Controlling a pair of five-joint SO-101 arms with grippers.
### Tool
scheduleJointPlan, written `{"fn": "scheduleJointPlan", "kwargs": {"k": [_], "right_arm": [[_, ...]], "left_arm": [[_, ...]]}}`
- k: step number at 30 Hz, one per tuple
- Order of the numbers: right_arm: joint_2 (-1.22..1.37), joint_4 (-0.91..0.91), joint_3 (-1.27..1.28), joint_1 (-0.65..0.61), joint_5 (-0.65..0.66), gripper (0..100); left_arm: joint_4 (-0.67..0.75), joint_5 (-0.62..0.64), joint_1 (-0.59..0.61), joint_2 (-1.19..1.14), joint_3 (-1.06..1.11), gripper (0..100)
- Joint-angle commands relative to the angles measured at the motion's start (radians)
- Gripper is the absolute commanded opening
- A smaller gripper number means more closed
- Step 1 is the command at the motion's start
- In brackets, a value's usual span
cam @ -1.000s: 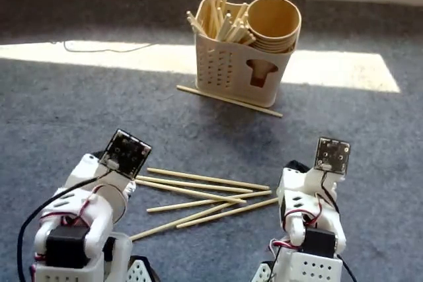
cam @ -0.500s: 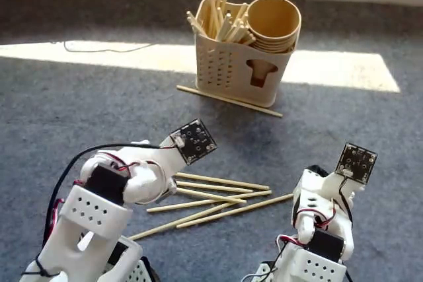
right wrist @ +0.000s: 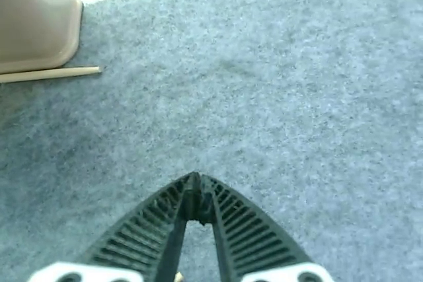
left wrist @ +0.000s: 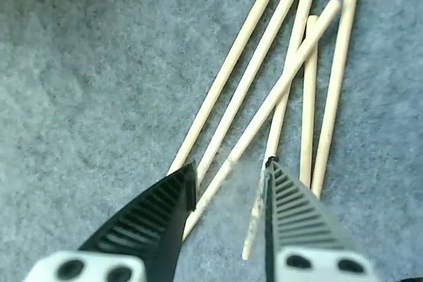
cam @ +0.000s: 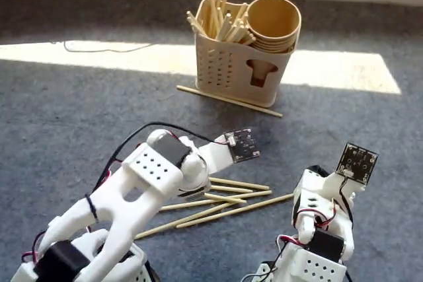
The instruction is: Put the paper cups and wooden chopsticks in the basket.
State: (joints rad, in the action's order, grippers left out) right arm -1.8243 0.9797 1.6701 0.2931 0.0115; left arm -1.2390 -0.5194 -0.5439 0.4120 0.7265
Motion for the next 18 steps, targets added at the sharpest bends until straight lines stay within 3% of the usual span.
{"fn": "scheduleJointPlan", "kwargs": {"k": [1, 18], "right_arm": [[-0.012, 0.001, 0.113, 0.008, 0.009, 0.9], [-0.012, 0.001, 0.113, 0.010, 0.009, 0.9]], "left_arm": [[0.032, -0.006, -0.035, -0.081, -0.090, 17], [0.060, -0.006, -0.056, -0.498, -0.374, 14]]}}
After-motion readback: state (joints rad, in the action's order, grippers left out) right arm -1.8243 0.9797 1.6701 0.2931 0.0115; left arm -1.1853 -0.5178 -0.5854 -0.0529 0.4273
